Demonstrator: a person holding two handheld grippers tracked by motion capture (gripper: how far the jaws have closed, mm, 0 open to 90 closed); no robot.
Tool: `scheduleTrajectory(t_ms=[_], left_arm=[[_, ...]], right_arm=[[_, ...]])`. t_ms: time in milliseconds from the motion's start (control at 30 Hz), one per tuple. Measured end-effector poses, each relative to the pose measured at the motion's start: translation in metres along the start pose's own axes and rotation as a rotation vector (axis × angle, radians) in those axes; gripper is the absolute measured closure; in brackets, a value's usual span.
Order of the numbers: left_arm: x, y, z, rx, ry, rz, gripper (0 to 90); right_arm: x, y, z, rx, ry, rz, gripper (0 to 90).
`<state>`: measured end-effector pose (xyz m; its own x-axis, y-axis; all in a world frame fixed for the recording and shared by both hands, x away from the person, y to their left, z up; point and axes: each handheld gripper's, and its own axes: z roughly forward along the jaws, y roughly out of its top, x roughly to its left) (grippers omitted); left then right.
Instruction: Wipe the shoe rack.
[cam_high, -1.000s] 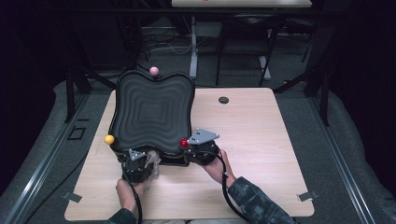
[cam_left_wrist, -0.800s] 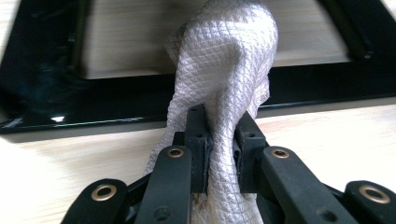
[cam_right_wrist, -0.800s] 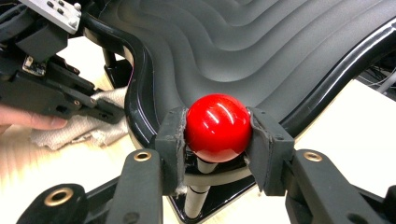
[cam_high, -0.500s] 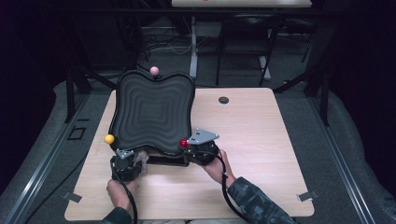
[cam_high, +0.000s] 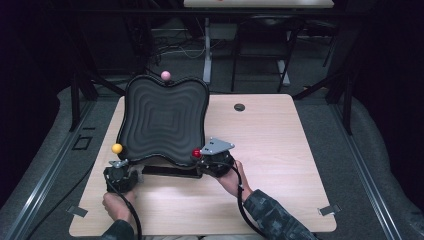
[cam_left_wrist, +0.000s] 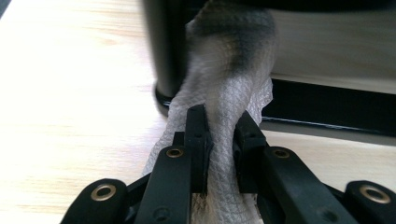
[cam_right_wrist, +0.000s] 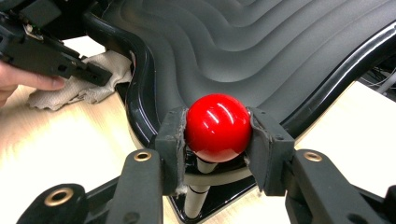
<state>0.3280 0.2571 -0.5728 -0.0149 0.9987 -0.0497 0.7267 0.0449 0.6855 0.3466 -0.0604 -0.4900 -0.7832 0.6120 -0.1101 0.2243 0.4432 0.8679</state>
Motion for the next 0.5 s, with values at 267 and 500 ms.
scheduleTrajectory(t_ms=[267, 500], left_arm=[[-0.0014, 0.0, 0.0004, -0.005, 0.001, 0.003, 80.2], [-0.0054, -0.0008, 0.0003, -0.006, 0.002, 0.021, 80.4]], right_arm=[[-0.0002, 0.0, 0.0002, -0.001, 0.0, -0.003, 60.0], [-0.0003, 0.0, 0.0002, -0.002, 0.002, -0.004, 60.0]])
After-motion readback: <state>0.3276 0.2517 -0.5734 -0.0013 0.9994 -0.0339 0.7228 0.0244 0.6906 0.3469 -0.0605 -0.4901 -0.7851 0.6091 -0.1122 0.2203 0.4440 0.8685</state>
